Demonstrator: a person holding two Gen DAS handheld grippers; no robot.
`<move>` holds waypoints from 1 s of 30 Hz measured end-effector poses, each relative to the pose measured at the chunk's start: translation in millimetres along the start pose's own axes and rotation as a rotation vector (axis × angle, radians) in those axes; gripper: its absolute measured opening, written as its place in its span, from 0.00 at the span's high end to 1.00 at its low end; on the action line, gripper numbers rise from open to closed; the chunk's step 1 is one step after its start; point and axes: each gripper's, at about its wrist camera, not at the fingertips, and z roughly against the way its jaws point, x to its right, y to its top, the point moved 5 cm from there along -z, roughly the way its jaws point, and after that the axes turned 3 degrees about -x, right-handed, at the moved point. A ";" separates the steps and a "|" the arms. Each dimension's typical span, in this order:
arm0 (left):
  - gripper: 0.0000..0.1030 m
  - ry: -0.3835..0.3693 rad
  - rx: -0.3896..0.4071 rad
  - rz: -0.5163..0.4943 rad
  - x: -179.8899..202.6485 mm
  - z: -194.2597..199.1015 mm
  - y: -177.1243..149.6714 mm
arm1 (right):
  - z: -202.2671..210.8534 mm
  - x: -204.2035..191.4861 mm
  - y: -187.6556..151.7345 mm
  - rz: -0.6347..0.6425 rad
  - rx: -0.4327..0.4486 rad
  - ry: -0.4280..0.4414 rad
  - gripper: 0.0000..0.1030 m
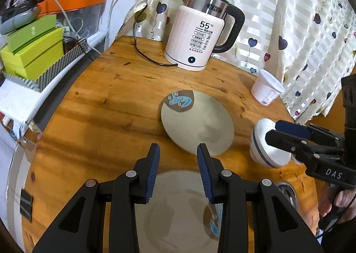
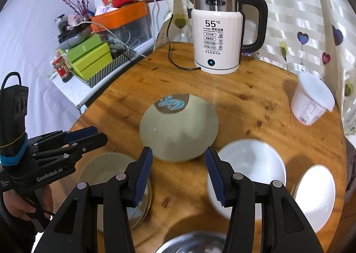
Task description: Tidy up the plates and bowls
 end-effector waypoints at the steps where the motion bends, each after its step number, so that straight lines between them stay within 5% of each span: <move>1: 0.65 -0.008 -0.009 0.009 -1.0 -4.9 3.6 | -4.0 3.6 4.0 0.000 -0.006 0.001 0.52; 16: 0.65 -0.031 -0.130 0.083 -21.3 -73.6 33.8 | -82.0 50.7 49.8 -0.027 -0.160 0.014 0.52; 30: 0.65 -0.057 -0.201 0.099 -22.2 -103.6 34.2 | -128.3 66.9 48.3 -0.063 -0.289 0.003 0.53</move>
